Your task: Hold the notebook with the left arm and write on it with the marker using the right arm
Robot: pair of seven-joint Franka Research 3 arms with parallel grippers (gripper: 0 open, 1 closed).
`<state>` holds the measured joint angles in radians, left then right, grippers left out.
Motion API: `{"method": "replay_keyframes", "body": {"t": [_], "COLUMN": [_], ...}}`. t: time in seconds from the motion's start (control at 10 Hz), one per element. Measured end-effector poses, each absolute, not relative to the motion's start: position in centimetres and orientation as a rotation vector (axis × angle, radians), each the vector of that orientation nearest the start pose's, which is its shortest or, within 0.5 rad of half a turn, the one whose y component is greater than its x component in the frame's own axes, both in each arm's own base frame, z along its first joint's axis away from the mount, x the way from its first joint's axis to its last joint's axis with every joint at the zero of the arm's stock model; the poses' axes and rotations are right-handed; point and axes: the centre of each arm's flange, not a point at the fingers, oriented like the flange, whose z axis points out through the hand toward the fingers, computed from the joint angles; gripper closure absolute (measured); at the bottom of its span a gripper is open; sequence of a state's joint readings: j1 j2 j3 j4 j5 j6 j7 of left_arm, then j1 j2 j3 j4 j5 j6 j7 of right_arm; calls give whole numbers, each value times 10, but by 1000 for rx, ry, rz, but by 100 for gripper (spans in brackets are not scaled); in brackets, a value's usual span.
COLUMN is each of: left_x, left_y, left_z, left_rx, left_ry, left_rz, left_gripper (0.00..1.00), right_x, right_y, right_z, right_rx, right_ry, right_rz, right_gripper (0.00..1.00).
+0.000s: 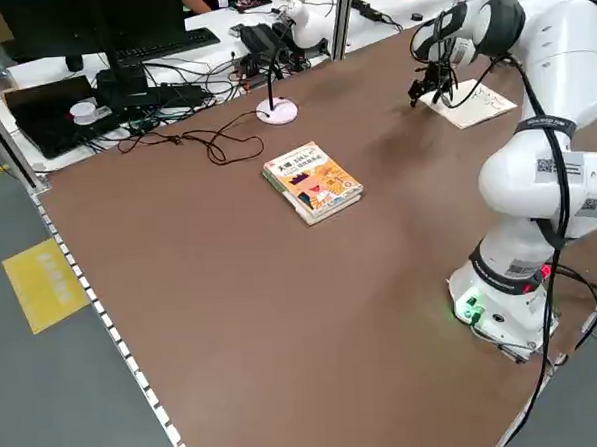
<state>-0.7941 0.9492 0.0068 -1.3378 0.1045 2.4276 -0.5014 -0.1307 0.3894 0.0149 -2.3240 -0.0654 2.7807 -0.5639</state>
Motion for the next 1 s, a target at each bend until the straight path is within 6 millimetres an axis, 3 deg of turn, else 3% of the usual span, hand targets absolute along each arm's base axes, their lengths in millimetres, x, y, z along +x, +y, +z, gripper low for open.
{"method": "replay_keyframes", "body": {"t": [0.4,0.5,1.0], "left_x": [529,529,530], "left_y": [-533,-533,-532], "left_z": [166,166,166], "left_rx": [-3100,-3100,-3097], "left_ry": [570,570,578], "left_rz": [-253,-253,-254], "left_gripper": [0,0,0], "right_x": [520,518,517], "right_y": [-57,-57,-57], "right_z": [171,170,170], "right_rx": [-3079,-3078,-3080], "right_ry": [-809,-810,-811], "right_rz": [-112,-109,-128], "right_gripper": [8,17,28]}}
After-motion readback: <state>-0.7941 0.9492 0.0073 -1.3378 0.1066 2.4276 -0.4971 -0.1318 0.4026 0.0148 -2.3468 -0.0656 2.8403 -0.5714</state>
